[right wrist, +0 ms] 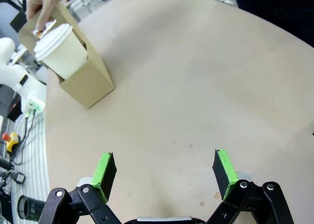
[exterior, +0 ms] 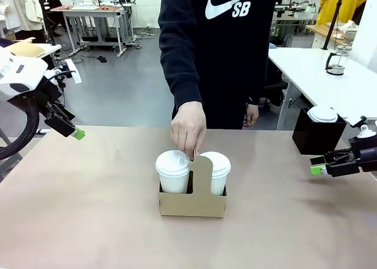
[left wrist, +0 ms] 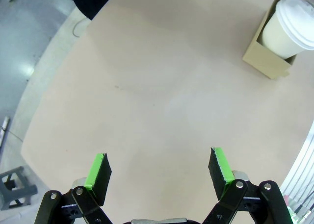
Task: Pour a drink into a cup and package it in a carrier.
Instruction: Insert the held 600 ml Paper Cup into the Cup Carrier.
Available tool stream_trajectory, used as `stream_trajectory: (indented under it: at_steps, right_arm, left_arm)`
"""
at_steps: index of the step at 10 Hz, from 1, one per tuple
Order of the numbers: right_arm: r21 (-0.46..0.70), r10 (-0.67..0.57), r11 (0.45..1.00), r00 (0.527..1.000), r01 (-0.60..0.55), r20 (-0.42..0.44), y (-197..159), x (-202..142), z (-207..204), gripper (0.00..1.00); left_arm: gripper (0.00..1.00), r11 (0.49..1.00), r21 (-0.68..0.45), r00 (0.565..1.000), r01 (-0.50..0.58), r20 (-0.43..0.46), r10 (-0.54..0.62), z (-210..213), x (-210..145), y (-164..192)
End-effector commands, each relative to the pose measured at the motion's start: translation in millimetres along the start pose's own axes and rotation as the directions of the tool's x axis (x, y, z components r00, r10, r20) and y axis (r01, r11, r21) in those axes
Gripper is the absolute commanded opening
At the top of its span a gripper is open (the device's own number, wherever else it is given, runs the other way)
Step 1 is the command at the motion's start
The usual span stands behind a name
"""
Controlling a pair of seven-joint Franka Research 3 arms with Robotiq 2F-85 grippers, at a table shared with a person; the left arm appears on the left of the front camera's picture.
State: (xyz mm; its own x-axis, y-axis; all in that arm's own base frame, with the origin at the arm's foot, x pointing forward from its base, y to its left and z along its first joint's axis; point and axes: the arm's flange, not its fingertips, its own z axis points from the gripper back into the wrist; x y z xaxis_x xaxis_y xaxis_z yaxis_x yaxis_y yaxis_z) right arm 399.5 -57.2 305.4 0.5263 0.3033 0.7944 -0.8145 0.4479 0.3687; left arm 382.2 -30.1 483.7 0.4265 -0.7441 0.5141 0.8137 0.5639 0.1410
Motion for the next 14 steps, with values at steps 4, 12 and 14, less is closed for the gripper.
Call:
stream_trajectory:
  at_steps: [4,12,14]
  right_arm:
    - [0.01,0.001,1.0,1.0,-0.001,0.008,-2.2,1.4,2.2,1.0]
    - [0.01,0.001,1.0,1.0,-0.001,0.008,-2.2,1.4,2.2,1.0]
    - [0.01,0.001,1.0,1.0,-0.001,0.008,-2.2,1.4,2.2,1.0]
  left_arm:
    - [1.0,1.0,0.001,1.0,-0.017,0.01,0.017,0.5,0.7,-1.0]
    - [1.0,1.0,0.001,1.0,-0.017,0.01,0.017,0.5,0.7,-1.0]
    - [1.0,1.0,0.001,1.0,-0.017,0.01,0.017,0.5,0.7,-1.0]
